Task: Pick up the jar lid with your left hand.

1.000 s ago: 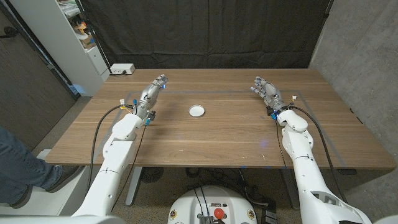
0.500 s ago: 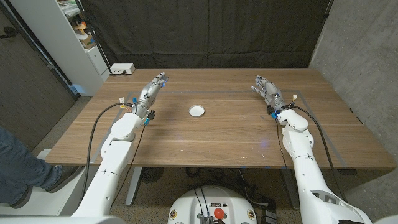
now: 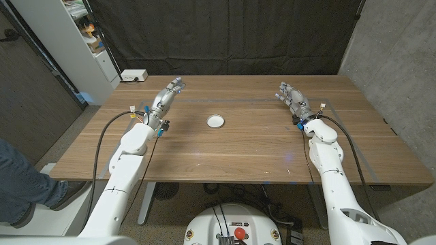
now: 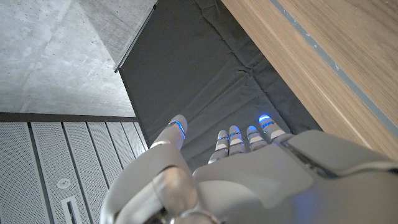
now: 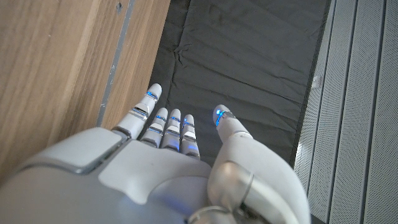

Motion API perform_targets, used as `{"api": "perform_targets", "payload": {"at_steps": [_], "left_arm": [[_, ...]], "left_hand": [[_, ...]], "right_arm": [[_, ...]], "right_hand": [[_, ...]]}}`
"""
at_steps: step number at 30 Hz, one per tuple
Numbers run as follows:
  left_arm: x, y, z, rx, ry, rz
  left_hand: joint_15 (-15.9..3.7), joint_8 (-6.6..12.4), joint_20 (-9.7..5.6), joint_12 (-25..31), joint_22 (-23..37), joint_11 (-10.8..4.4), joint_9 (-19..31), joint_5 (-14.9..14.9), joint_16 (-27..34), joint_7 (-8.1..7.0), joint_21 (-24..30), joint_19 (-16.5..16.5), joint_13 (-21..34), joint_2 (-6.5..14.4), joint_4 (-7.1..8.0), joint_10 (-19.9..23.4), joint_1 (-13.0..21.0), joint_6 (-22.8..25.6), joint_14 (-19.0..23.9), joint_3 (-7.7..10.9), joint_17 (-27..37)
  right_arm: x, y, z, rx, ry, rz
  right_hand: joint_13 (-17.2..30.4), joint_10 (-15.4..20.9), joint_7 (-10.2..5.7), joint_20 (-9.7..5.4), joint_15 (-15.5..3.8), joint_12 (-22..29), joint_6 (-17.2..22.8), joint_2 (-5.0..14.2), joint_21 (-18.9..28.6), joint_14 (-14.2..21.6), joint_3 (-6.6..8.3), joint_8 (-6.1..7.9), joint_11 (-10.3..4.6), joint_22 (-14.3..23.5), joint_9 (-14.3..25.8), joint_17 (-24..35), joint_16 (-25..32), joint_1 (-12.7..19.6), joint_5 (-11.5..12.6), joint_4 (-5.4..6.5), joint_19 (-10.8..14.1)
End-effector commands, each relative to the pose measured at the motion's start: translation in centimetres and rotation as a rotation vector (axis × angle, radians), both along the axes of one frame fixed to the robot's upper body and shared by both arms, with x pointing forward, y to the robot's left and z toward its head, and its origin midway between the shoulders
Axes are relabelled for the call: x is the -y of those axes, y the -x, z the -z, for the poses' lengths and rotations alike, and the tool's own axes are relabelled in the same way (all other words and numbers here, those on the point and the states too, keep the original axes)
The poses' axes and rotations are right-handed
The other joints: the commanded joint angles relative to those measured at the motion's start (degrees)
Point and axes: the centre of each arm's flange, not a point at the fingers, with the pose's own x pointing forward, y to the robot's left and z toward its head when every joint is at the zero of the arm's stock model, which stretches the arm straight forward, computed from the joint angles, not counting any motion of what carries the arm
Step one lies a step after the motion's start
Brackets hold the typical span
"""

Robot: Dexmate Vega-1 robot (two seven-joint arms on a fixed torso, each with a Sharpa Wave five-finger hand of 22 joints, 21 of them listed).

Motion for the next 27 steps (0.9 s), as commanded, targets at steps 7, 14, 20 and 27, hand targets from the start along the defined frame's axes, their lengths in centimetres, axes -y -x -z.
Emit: {"api": "perform_targets", "payload": {"at_steps": [7, 14, 20, 27], "left_arm": [[0.2, 1.0, -0.5, 0.032, -0.06, -0.013], [0.4, 1.1, -0.9, 0.041, -0.091, -0.024], [0.6, 1.4, -1.4, 0.058, -0.127, -0.045], [0.8, 1.5, -1.9, 0.076, -0.161, -0.065]], "left_hand": [[0.23, 0.46, 0.44, 0.3, 0.1, -0.12, 0.3, 0.3, 0.3, 0.2, -0.5, -1.8, 0.0, 0.1, -0.45, 0.2, 0.7, 0.4, 0.5, 0.15, -0.1], [0.28, 0.46, 0.5, 0.3, 0.1, -0.19, 0.3, 0.3, 0.3, 0.2, -0.6, -1.7, -0.2, 0.1, -0.59, 0.3, 0.8, 0.5, 0.6, 0.15, -0.1], [0.3, 0.44, 0.59, 0.4, 0.1, -0.26, 0.3, 0.3, 0.3, 0.14, -0.7, -1.6, -0.3, 0.1, -0.72, 0.4, 0.9, 0.6, 0.6, 0.12, -0.1], [0.25, 0.42, 0.6, 0.4, 0.2, -0.35, 0.3, 0.3, 0.3, 0.12, -0.9, -1.5, -0.4, 0.0, -0.89, 0.5, 1.0, 0.7, 0.7, 0.1, -0.1]], "right_arm": [[-0.3, 0.3, 0.3, 0.003, -0.007, 0.005], [-0.4, 0.3, 0.1, 0.009, -0.011, 0.005], [-0.7, 0.1, -0.1, 0.011, -0.014, 0.001], [-0.7, 0.1, -0.1, 0.012, -0.016, 0.003]], "right_hand": [[0.0, 0.7, -0.1, -0.02, -0.16, -0.1, 0.5, 0.48, -0.2, 0.5, -0.3, 0.32, -0.28, 0.3, 0.0, 0.0, 0.3, -0.2, 0.4, -0.05, 0.8], [-0.1, 0.8, -0.04, 0.0, -0.21, -0.1, 0.5, 0.47, -0.3, 0.5, -0.32, 0.33, -0.21, 0.3, -0.1, -0.2, 0.3, -0.2, 0.4, -0.09, 0.9], [-0.1, 0.8, -0.13, 0.02, -0.23, -0.2, 0.5, 0.5, -0.4, 0.5, -0.33, 0.31, -0.37, 0.3, -0.2, -0.3, 0.3, -0.3, 0.4, -0.1, 0.9], [-0.2, 0.8, -0.12, 0.04, -0.17, -0.2, 0.5, 0.47, -0.5, 0.6, -0.36, 0.31, -0.19, 0.3, -0.3, -0.4, 0.2, -0.3, 0.4, -0.08, 1.0]]}}
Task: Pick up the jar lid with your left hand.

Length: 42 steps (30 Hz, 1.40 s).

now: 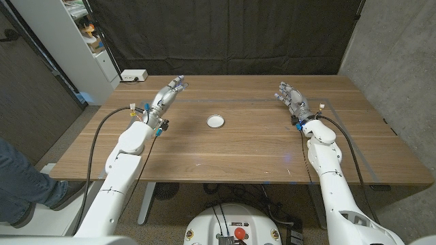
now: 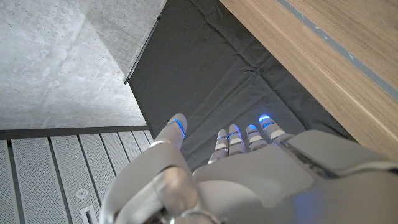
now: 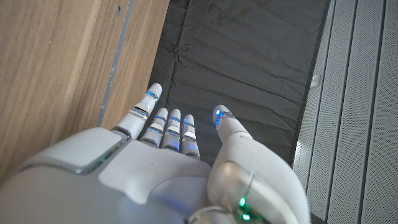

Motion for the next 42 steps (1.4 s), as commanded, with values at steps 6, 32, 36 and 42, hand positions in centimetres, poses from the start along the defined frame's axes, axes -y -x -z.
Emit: {"api": "perform_targets", "payload": {"at_steps": [6, 32, 36, 42], "left_arm": [[0.6, 0.6, -1.3, 0.043, -0.084, -0.046], [1.9, 1.7, -2.6, 0.091, -0.216, -0.132], [2.2, 2.0, -2.8, 0.101, -0.236, -0.151], [2.5, 2.4, -2.9, 0.11, -0.264, -0.174]], "left_hand": [[0.02, 0.48, 0.37, 0.5, 0.2, -0.09, 0.3, 0.3, 0.3, 0.13, -0.2, -1.6, 0.0, -0.1, -0.67, 0.7, 0.7, 0.6, 0.7, 0.11, 0.0], [0.21, 0.52, 0.69, 0.9, 0.2, 0.53, 0.3, 0.2, 0.6, 0.23, -0.9, -0.6, -0.4, -0.5, -1.44, 2.1, 1.3, 1.3, 2.2, 0.03, 0.0], [0.22, 0.63, 0.71, 1.1, 0.2, 0.49, 0.4, 0.2, 0.7, 0.31, -1.0, -0.3, -0.5, -0.6, -1.54, 2.5, 1.4, 1.7, 2.7, -0.03, 0.0], [0.28, 0.72, 0.76, 1.2, 0.2, 0.37, 0.4, 0.2, 0.8, 0.31, -1.1, -0.1, -0.5, -0.7, -1.62, 2.8, 1.5, 2.0, 3.0, -0.07, 0.0]], "right_arm": [[-0.2, -0.1, -0.3, 0.005, -0.004, 0.001], [0.1, -0.5, -0.4, 0.004, -0.013, 0.0], [0.2, -0.6, -0.4, 0.007, -0.01, -0.002], [0.5, -0.6, -0.6, 0.011, -0.008, -0.003]], "right_hand": [[0.1, 0.5, -0.11, 0.17, -0.15, -0.2, 0.5, 0.21, -0.4, 0.6, -0.16, 0.3, 0.18, 0.3, -0.2, 0.0, 0.2, -0.1, 0.4, 0.13, 0.6], [-0.1, 0.9, -0.1, 0.23, -0.27, -0.2, 0.8, 0.33, -0.8, 0.8, -0.41, 0.38, 0.1, 0.3, -0.5, -0.4, 0.3, -0.2, 0.4, 0.18, 1.0], [-0.1, 0.9, -0.11, 0.25, -0.34, -0.2, 0.9, 0.34, -0.8, 0.8, -0.49, 0.39, 0.11, 0.3, -0.5, -0.4, 0.4, -0.2, 0.4, 0.19, 1.0], [-0.2, 1.0, -0.12, 0.24, -0.28, -0.2, 0.9, 0.32, -0.9, 0.9, -0.53, 0.39, 0.25, 0.3, -0.5, -0.5, 0.4, -0.2, 0.4, 0.13, 1.0]]}}
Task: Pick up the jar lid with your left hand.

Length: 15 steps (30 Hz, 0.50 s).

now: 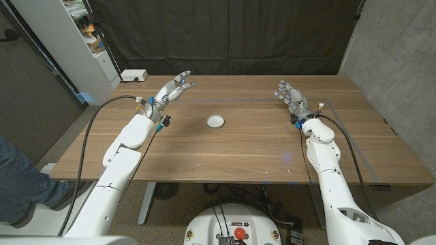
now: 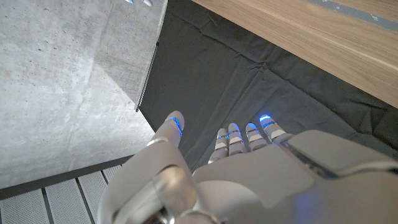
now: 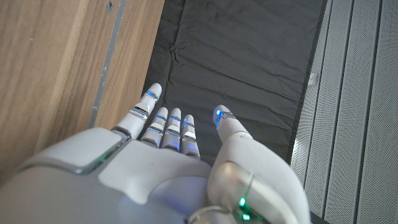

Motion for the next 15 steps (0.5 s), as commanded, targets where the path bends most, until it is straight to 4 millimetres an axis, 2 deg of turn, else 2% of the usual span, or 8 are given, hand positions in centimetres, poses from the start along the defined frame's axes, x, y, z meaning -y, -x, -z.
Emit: {"api": "perform_targets", "payload": {"at_steps": [1, 15], "left_arm": [[0.85, 0.86, -0.5, 0.027, -0.064, -0.05], [1.67, 1.66, -0.68, 0.044, -0.14, -0.116]], "left_hand": [[0.29, 0.34, 0.17, 0.5, 0.2, -0.07, 0.1, 0.2, 0.3, 0.25, -0.1, 0.1, 0.1, 0.1, -0.51, 0.6, 0.7, 0.5, 0.4, 0.08, 0.0], [0.13, 0.48, 0.47, 0.7, 0.2, -0.42, 0.1, 0.2, 0.4, 0.23, -0.3, 0.8, 0.0, -0.2, -0.73, 1.2, 1.0, 1.3, 1.1, 0.0, 0.1]], "right_arm": [[0.42, -0.16, -0.2, 0.003, -0.003, -0.003], [0.64, -0.03, -0.22, 0.006, 0.006, -0.009]], "right_hand": [[0.1, 0.4, 0.19, -0.3, 0.04, -0.2, 0.6, 0.33, -0.1, 0.6, -0.3, 0.4, 0.04, 0.3, 0.0, 0.0, 0.4, -0.2, 0.4, -0.09, 0.5], [0.0, 0.3, 0.15, -0.32, 0.02, -0.3, 0.7, 0.37, -0.2, 0.6, -0.46, 0.42, -0.11, 0.3, -0.1, -0.1, 0.4, -0.3, 0.4, -0.05, 0.7]]}}
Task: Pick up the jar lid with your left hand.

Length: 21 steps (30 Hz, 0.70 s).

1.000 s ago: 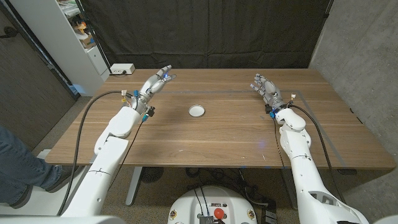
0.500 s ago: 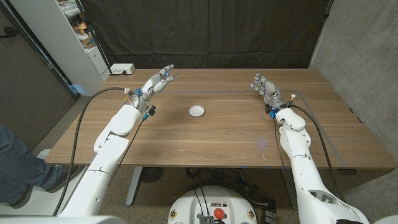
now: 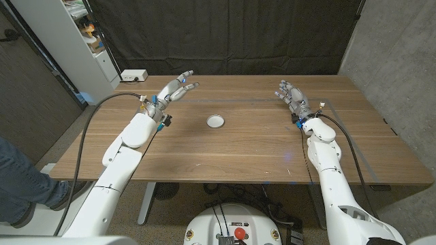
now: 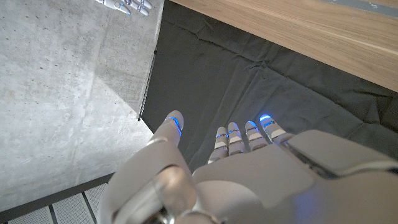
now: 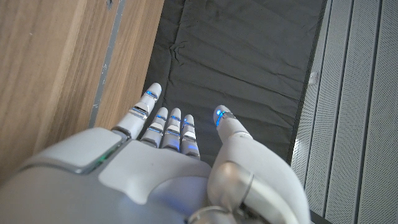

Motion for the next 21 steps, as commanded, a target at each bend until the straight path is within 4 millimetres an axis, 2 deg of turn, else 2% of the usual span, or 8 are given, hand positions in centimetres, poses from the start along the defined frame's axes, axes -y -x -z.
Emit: {"api": "perform_targets", "payload": {"at_steps": [1, 21], "left_arm": [[0.9, 0.8, -0.3, 0.022, -0.07, -0.055], [2.0, 1.9, -0.9, 0.05, -0.185, -0.129]], "left_hand": [[0.12, 0.26, 0.04, 0.4, 0.2, 0.07, 0.1, 0.2, 0.4, 0.15, -0.1, 0.4, 0.0, 0.0, -0.3, 0.9, 0.8, 0.4, 0.5, -0.01, 0.1], [0.0, 0.45, 0.36, 0.8, 0.2, -0.39, 0.2, 0.1, 0.6, -0.06, -0.4, 1.6, -0.1, -0.4, -0.82, 2.2, 1.6, 1.6, 1.9, 0.03, 0.1]], "right_arm": [[0.2, 0.1, 0.0, 0.003, 0.006, -0.005], [1.0, 0.6, 0.3, 0.0, -0.004, -0.001]], "right_hand": [[0.0, 0.4, 0.12, -0.01, 0.02, -0.3, 0.7, 0.16, -0.2, 0.6, -0.23, 0.42, -0.16, 0.3, 0.2, 0.1, 0.4, -0.1, 0.4, 0.19, 0.4], [-0.1, 0.4, 0.16, 0.04, 0.05, -0.3, 0.9, 0.21, -0.5, 0.7, -0.39, 0.44, 0.08, 0.3, 0.1, -0.1, 0.4, -0.1, 0.4, 0.22, 0.5]]}}
